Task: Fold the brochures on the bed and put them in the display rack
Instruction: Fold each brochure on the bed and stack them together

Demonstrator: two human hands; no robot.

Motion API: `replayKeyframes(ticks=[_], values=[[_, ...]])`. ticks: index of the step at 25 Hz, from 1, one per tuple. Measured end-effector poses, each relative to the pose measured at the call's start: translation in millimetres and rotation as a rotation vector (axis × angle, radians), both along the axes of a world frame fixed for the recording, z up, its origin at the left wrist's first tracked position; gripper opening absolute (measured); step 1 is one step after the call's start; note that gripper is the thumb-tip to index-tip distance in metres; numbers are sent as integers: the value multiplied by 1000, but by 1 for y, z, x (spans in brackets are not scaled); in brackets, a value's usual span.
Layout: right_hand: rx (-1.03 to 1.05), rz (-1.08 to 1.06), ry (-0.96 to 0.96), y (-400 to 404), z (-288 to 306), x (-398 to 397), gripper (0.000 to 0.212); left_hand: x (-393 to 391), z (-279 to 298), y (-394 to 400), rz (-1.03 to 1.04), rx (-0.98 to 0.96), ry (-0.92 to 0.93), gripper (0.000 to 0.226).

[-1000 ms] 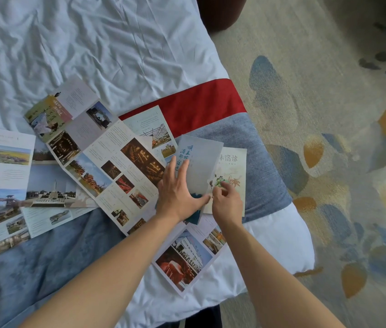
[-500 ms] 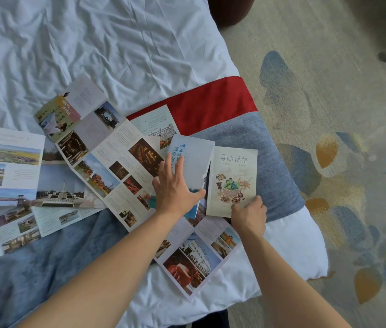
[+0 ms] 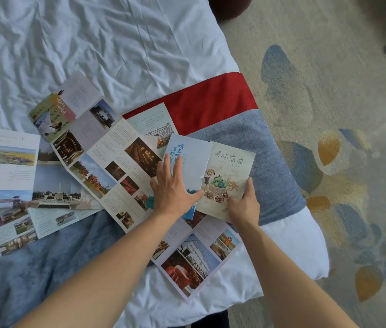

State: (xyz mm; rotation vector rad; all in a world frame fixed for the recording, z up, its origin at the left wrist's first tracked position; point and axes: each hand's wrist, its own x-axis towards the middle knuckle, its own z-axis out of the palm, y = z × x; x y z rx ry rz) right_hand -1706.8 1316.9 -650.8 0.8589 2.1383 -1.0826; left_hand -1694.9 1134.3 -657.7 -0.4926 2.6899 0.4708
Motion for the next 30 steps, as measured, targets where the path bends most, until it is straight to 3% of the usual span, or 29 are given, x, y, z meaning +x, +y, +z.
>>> replayKeyframes(ticks=[5,12,20,30], values=[[-120,-174,14,18,8,-8,78,-4,1,-9,74,-32,58,113],[-309,-428,102,20,19,-8,81,-11,4,-18,398,115,-15,120],[-311,-445,146,15,20,-2,79,-3,10,-11,359,161,-55,122],[-381,-249,113,1,21,16,81,5,15,-2,296,154,-55,126]])
